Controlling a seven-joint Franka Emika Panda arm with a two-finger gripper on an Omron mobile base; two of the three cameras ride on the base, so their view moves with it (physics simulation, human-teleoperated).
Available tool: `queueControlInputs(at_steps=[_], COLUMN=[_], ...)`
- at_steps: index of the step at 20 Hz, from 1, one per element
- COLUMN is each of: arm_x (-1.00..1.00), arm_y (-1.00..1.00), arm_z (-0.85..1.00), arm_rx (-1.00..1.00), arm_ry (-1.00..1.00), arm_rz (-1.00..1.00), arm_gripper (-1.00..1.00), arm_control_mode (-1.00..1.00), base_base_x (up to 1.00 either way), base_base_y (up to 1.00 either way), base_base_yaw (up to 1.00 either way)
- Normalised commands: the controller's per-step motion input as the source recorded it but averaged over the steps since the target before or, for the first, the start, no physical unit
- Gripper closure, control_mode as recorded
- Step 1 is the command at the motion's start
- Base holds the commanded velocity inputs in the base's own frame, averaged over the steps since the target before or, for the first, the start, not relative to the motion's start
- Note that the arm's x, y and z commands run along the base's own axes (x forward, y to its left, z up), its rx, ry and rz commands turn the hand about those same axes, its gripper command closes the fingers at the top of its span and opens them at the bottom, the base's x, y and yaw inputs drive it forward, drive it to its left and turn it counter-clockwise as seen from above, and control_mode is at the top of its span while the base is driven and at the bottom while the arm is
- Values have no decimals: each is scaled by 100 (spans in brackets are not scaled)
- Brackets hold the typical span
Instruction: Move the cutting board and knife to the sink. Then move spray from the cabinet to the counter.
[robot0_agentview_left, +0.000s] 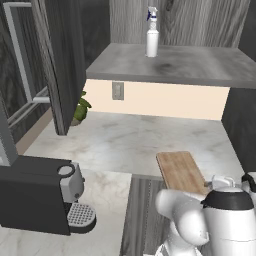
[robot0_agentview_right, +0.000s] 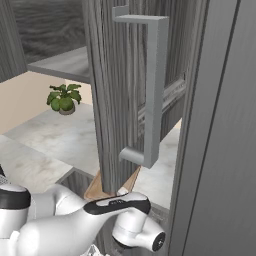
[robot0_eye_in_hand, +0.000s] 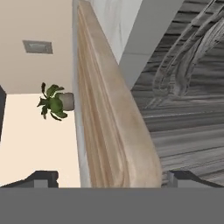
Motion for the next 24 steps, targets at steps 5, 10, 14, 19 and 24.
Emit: queueControlInputs(at_steps=[5,10,14,19,24], arm_x=[18,19,9,0,-9], arm_y=[0,0,0,-1,0], arm_z=[-38,-16,2,20,34], arm_rx=[8,6,0,2,3], arm_ry=[7,3,0,0,-7], arm_rz=[2,1,0,0,2], arm_gripper=[-100,100,100,100,100], arm_control_mode=[-100,-100,-100,-100,-100], base_base_x=[0,0,0,0,0], base_base_y=[0,0,0,0,0], base_base_yaw=[0,0,0,0,0])
